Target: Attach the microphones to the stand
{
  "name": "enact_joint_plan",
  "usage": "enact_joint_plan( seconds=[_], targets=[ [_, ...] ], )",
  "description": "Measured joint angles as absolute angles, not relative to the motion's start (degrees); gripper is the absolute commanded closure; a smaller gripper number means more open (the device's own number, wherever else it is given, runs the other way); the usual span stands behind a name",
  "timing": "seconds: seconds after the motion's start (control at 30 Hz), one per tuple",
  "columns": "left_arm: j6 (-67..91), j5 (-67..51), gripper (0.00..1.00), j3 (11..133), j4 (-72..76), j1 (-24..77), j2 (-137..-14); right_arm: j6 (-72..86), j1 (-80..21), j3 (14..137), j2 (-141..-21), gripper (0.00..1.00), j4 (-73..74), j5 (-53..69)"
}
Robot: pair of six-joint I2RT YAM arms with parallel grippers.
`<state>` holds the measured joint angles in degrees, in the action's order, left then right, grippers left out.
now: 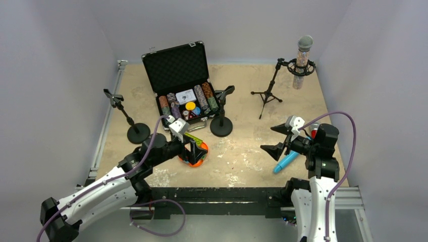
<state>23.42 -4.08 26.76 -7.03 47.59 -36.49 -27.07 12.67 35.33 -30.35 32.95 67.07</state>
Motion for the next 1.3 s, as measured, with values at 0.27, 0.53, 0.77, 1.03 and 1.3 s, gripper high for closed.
enact_joint_plan(
  seconds=[0.27, 0.53, 0.77, 1.03, 1.3],
  targets=[
    [23.0, -5.0, 0.01, 26.8, -5.4, 47.6, -39.4, -27.3, 12.7, 35.3, -30.3, 0.08, 32.9, 67.1],
    [22.8, -6.0, 0.01, 25.3, -3.1, 47.6, -39.4, -27.5, 12.7, 35.3, -30.3, 0.08, 33.0, 67.1],
    [22.7, -7.0, 0.01, 23.9, -1.3, 47.6, -39.8, -27.7, 12.7, 35.3, -30.3, 0.08, 33.0, 67.1],
    [22.7, -7.7, 0.01, 23.8, -0.1, 47.6, -40.4, -28.1, 12.7, 35.3, -30.3, 0.08, 33.0, 67.1],
    [22.2, -8.7, 0.01, 22.4, 4.1, 46.8, -42.7, -28.3, 12.7, 35.3, -30.4, 0.08, 33.0, 67.1]
  ],
)
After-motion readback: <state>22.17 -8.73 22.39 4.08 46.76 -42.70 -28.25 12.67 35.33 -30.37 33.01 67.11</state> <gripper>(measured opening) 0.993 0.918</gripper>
